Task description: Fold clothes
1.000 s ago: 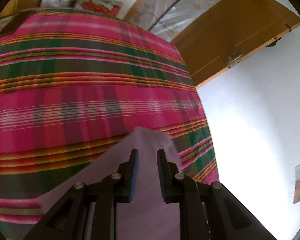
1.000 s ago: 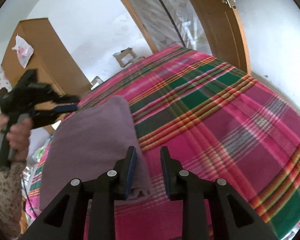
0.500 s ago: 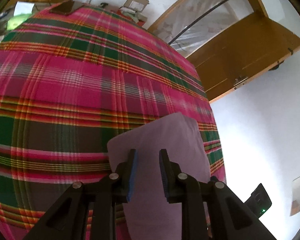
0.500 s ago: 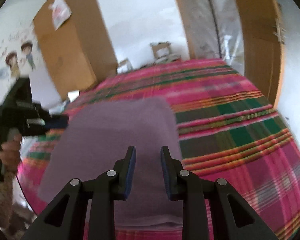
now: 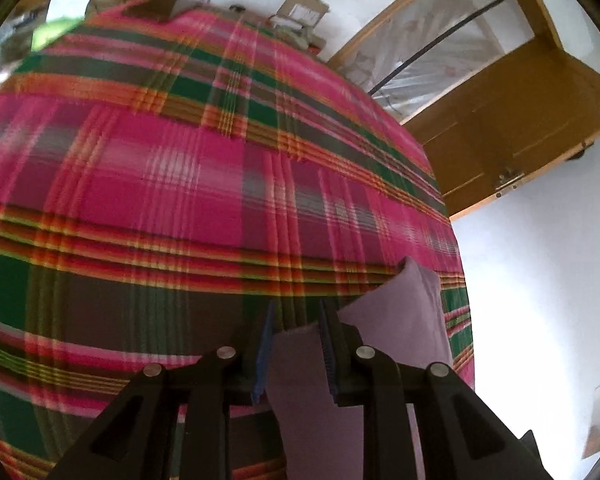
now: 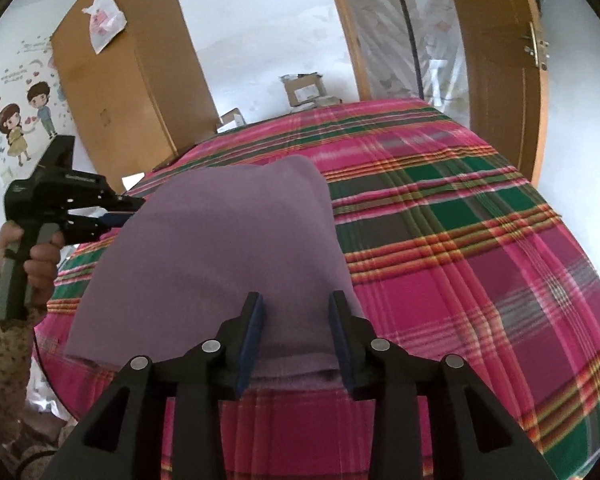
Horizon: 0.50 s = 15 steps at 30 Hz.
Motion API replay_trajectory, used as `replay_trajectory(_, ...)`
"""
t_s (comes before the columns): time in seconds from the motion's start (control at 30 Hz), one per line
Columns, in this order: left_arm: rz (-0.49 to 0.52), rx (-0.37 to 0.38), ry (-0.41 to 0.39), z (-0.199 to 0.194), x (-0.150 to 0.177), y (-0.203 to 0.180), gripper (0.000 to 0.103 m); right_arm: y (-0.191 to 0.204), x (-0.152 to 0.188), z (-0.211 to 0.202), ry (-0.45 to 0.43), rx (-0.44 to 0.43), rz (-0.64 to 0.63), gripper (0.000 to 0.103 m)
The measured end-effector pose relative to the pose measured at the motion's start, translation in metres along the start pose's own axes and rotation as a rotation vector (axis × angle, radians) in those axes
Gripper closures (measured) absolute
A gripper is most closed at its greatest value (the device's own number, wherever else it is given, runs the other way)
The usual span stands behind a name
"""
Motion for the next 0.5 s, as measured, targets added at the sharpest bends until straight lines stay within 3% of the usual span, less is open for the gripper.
replay_trajectory(0.3, -0.009, 0.075, -0.046, -0.03, 0.007, 0.014, 0.077, -0.006, 0.003, -0.014, 0.039, 0.108, -0.042, 0.061)
replay_trajectory(0.4, -0.019, 0.117, -0.01, -0.033, 0.02, 0.019, 0.069, -0.001, -0.002, -0.022, -0.004, 0.095, -0.051, 0.061)
replay_trajectory(0.5, -0.014, 0.144, 0.047, -0.03, 0.034, 0.023, 0.067, 0.01, -0.012, -0.026, -0.065, 0.04, -0.073, 0.061)
Point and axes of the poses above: each gripper's, at about its wrist camera, not at the fingertips, and z roughly the way its jaws point, y to its left, x to its underside, the point moved 2 cm from there along z, roughly the way its jaws point, and after that the axes turned 14 degrees about -z, right-handed, at the moved point
